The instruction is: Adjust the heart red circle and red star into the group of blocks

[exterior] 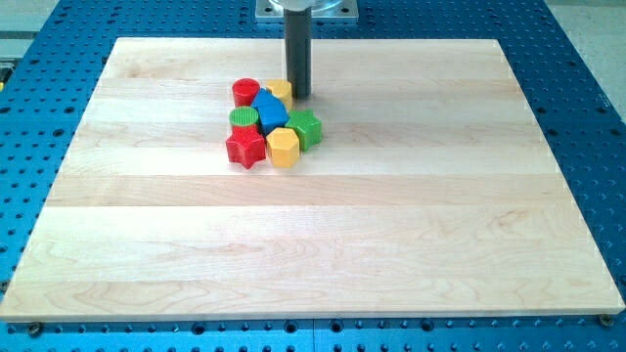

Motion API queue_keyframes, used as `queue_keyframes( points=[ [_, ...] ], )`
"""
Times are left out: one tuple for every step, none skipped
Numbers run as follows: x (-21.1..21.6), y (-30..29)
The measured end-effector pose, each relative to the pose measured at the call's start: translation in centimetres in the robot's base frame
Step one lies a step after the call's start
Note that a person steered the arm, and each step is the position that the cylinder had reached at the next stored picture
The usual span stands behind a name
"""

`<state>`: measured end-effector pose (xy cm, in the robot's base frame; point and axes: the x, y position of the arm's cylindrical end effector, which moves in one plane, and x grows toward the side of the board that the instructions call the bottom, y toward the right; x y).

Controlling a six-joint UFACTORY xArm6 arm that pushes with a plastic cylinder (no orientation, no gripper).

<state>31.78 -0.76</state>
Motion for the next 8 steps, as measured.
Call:
queue_keyframes(
  points=[
    [0.7,3.9],
    [-5.4,2.9],
    [-5.4,-2.8],
    [-1.8,-3.5],
    [1.0,-2.7],
    [2.1,0.4],
    [0.6,1.1],
    [-3.1,-2.5]
  ],
)
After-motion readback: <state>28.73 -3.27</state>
